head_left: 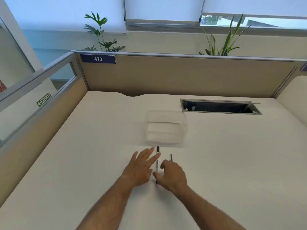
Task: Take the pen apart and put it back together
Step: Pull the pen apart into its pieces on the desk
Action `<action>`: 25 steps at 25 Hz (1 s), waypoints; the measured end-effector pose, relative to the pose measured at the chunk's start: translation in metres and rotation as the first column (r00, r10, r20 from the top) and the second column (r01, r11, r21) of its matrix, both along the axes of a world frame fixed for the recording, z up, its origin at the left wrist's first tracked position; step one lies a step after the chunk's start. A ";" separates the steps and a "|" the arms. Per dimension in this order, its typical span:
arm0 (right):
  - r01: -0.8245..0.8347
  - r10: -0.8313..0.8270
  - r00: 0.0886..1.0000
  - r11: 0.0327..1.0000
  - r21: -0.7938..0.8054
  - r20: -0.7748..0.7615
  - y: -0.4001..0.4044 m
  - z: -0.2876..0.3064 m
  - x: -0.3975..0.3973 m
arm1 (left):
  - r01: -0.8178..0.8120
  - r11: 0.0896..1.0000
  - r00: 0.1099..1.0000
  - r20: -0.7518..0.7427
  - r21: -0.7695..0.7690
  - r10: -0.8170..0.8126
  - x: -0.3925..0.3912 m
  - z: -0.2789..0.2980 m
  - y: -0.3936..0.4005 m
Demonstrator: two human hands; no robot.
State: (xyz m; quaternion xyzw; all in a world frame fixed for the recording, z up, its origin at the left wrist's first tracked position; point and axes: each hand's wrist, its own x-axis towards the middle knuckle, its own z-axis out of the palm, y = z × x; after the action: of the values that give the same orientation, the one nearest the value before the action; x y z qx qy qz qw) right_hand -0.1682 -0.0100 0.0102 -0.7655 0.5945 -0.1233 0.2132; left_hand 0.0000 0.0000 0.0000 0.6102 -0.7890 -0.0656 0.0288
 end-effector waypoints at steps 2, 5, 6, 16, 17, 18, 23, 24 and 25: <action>0.005 0.002 0.998 0.994 0.105 -0.067 0.004 -0.003 0.006 | 0.034 0.997 0.999 0.007 0.075 -0.035 0.001 -0.004 -0.001; 0.015 0.011 0.990 0.982 0.187 -0.137 0.007 -0.007 0.008 | 0.033 0.995 0.999 -0.013 0.096 -0.031 0.001 -0.013 -0.002; 0.018 0.011 0.990 0.981 0.193 -0.144 0.005 -0.008 0.008 | 0.038 0.996 0.999 -0.021 0.080 -0.036 0.002 -0.015 -0.003; -0.109 0.130 0.982 0.982 0.151 -0.135 -0.013 -0.005 -0.010 | 0.109 0.978 0.993 -0.018 -0.175 -0.114 0.001 -0.006 -0.004; -0.136 0.153 0.981 0.981 0.138 -0.120 -0.016 -0.001 -0.014 | 0.130 0.971 0.990 -0.035 -0.201 -0.140 0.001 -0.007 -0.005; -0.162 0.176 0.979 0.979 0.127 -0.103 -0.019 0.003 -0.019 | 0.138 0.966 0.985 -0.072 -0.217 -0.157 0.000 -0.005 -0.006; -0.273 0.278 0.960 0.952 0.135 -0.023 -0.040 0.028 -0.038 | 0.125 0.943 0.980 -0.109 -0.308 -0.166 -0.003 0.007 -0.006; -0.298 0.306 0.951 0.944 0.142 -0.039 -0.043 0.031 -0.040 | 0.129 0.937 0.979 -0.109 -0.323 -0.172 -0.004 0.010 -0.006; -0.316 0.327 0.943 0.938 0.144 -0.058 -0.046 0.034 -0.041 | 0.133 0.932 0.978 -0.107 -0.336 -0.178 -0.005 0.013 -0.006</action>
State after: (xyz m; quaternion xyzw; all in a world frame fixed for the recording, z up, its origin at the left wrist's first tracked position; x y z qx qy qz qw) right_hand -0.2094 -0.0565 0.0437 -0.8407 0.4765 -0.0158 0.2568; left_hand -0.0052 -0.0064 0.0128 0.5267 -0.8309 0.0229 0.1778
